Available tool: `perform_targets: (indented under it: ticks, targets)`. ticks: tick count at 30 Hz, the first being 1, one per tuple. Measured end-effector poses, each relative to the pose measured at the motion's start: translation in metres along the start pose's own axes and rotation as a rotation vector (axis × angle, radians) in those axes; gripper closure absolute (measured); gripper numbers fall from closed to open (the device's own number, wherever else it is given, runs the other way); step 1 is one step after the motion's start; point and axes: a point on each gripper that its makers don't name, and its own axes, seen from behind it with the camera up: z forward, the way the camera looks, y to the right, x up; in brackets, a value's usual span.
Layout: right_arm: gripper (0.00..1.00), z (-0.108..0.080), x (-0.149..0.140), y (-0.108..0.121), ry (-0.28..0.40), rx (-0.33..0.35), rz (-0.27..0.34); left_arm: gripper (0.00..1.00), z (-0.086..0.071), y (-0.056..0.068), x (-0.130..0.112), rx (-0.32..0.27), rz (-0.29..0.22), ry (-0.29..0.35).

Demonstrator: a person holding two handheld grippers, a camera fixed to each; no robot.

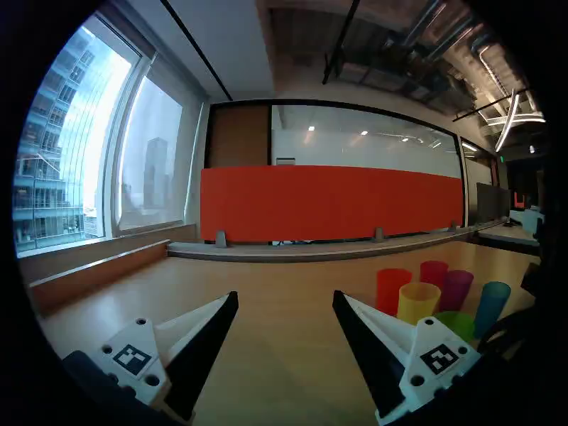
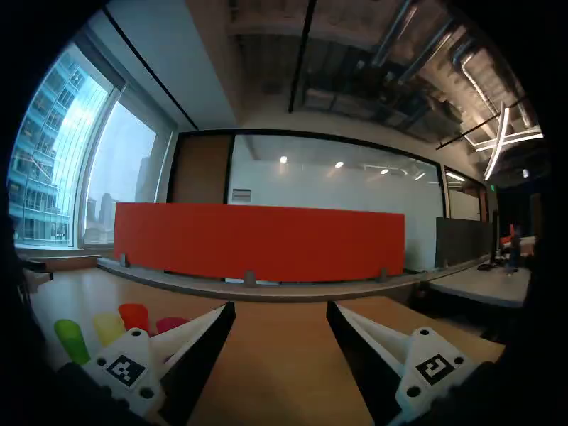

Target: Pour water

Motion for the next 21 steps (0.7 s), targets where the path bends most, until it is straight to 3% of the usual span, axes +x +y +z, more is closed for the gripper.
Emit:
perform_targets:
  ticks: [21]
  targets:
    - [0.00, -0.003, -0.048, 0.008, -0.046, 0.009, 0.037, 0.01, -0.001, 0.000, 0.001, 0.000, 0.000, 0.000]
